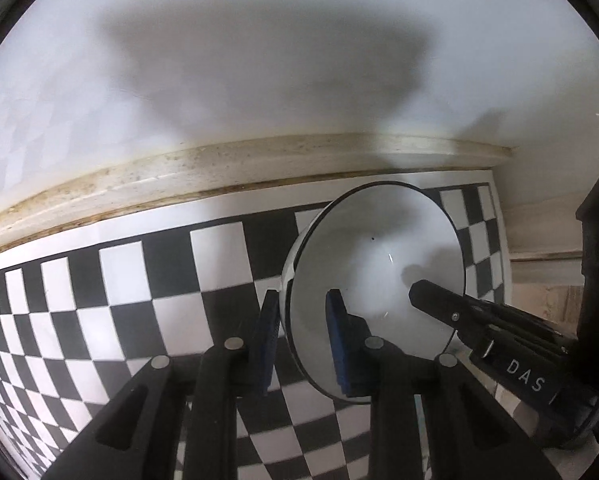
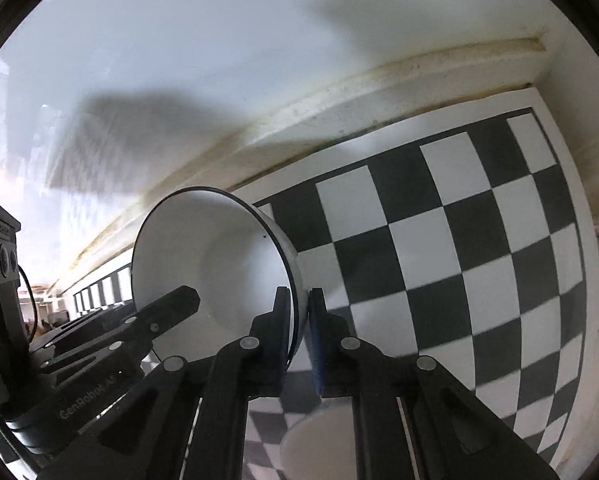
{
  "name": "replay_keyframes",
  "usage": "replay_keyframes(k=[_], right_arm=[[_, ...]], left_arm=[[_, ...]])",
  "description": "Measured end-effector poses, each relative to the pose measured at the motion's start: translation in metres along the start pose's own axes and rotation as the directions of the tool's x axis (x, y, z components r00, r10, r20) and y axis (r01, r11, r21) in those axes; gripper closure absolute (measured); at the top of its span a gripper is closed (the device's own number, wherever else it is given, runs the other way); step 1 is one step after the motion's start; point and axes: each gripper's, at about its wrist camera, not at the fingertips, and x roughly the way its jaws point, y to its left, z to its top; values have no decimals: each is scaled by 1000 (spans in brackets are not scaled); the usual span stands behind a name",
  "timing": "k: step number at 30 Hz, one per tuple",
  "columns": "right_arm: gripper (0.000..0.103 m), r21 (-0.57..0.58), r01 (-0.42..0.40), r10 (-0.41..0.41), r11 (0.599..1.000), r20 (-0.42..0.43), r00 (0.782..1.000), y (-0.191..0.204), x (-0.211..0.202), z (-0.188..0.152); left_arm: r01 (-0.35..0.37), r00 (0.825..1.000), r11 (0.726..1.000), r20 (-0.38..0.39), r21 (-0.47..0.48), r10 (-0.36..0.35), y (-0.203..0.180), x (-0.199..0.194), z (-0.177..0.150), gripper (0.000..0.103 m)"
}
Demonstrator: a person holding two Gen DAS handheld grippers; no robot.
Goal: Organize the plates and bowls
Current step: 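Lower the plain bowl into the black-rimmed bowl and grip both rims, then lift the two-bowl stack with both tools toward the blue-dotted bowl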
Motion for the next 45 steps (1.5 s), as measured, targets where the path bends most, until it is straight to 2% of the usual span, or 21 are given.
replay_keyframes(k=[5, 11, 17, 23, 27, 29, 34, 38, 45], right_arm=[[92, -27, -14, 15, 1000, 17, 1000, 10, -20, -16], [92, -66, -18, 21, 998, 48, 999, 23, -53, -55], [92, -98, -25, 33, 995, 83, 996, 19, -95, -108], [92, -98, -31, 40, 995, 93, 995, 11, -127, -173], [92, -89, -28, 35, 996, 84, 996, 5, -129, -212], [92, -86, -26, 32, 996, 69, 997, 1, -133, -243], [92, -69, -38, 40, 997, 24, 999, -6, -121, -282], [92, -66, -35, 34, 997, -8, 999, -9, -108, -298], [92, -61, -20, 16, 998, -68, 998, -16, -82, -308]], left_arm=[[12, 1000, 1000, 29, 4, -12, -1, -33, -17, 82], [24, 998, 999, 51, 28, -26, -8, -75, -55, 82], [33, 997, 997, 67, 71, -38, -18, -117, -106, 82], [41, 998, 993, 46, 111, -46, -29, -131, -160, 82], [31, 999, 990, 10, 137, -33, -36, -122, -195, 82], [24, 1000, 988, -8, 150, -23, -37, -116, -209, 82], [-5, 999, 982, -41, 190, 13, -36, -106, -244, 82], [-27, 997, 979, -67, 201, 41, -33, -91, -260, 82], [-32, 991, 985, -124, 170, 54, -25, -67, -270, 82]])
